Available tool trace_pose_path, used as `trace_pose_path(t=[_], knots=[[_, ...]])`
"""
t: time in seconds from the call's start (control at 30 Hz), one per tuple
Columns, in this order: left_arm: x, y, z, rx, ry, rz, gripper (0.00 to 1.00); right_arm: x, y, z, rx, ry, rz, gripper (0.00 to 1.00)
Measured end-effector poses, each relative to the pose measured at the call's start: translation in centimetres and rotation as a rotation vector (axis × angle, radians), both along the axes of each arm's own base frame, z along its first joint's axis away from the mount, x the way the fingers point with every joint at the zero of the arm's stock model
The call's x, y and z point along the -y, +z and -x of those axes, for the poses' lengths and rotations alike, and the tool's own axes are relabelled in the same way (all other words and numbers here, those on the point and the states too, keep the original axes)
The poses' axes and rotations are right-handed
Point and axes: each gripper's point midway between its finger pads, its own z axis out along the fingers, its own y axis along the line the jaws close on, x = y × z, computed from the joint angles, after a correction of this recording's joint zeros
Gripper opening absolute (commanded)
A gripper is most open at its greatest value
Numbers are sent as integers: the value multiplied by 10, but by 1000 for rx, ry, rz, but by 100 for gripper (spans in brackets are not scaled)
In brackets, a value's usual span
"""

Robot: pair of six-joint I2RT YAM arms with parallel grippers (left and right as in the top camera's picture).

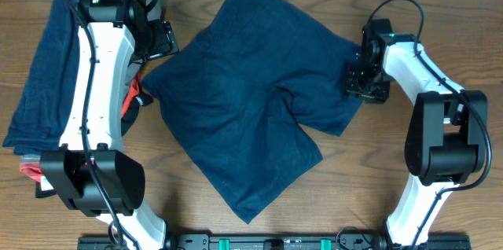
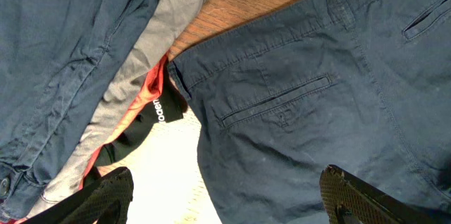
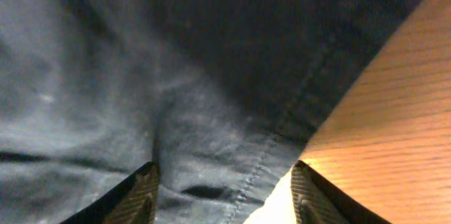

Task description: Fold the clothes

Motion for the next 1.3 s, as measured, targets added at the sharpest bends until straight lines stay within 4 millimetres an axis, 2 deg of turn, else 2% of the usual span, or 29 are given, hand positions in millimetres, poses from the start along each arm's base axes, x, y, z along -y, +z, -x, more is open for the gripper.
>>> trace_pose_path(t=[0.13, 0.23, 0.33, 0.37, 0.53, 0.63, 0.7, 1.0, 1.13, 1.3], knots=[[0, 0, 0, 0, 0, 0, 86, -4, -10, 2, 16, -3, 11, 26], [0, 0, 0, 0, 0, 0, 86, -7, -11, 1, 36, 2, 20, 18], [0, 0, -1, 3, 0, 0, 86, -7, -11, 2, 38, -2, 20, 3], [0, 0, -1, 3, 0, 0, 87, -7, -11, 2, 39, -4, 20, 1], [0, 0, -1, 3, 0, 0, 86, -6, -11, -4, 66, -13, 16, 1], [0, 1, -4, 16, 0, 0, 86, 0, -9, -24, 148, -31, 6, 1], [0, 1, -6, 25, 0, 0, 87, 11, -8, -38, 203, -58, 8, 1], [5, -1, -9, 31, -11, 0, 86, 69, -2, -71, 349, -162, 61, 1], [11, -4, -10, 30, -22, 1, 86, 81, 6, -89, 435, -158, 76, 1], [25, -15, -7, 11, -58, -1, 86, 83, 10, -107, 499, -139, 83, 1]])
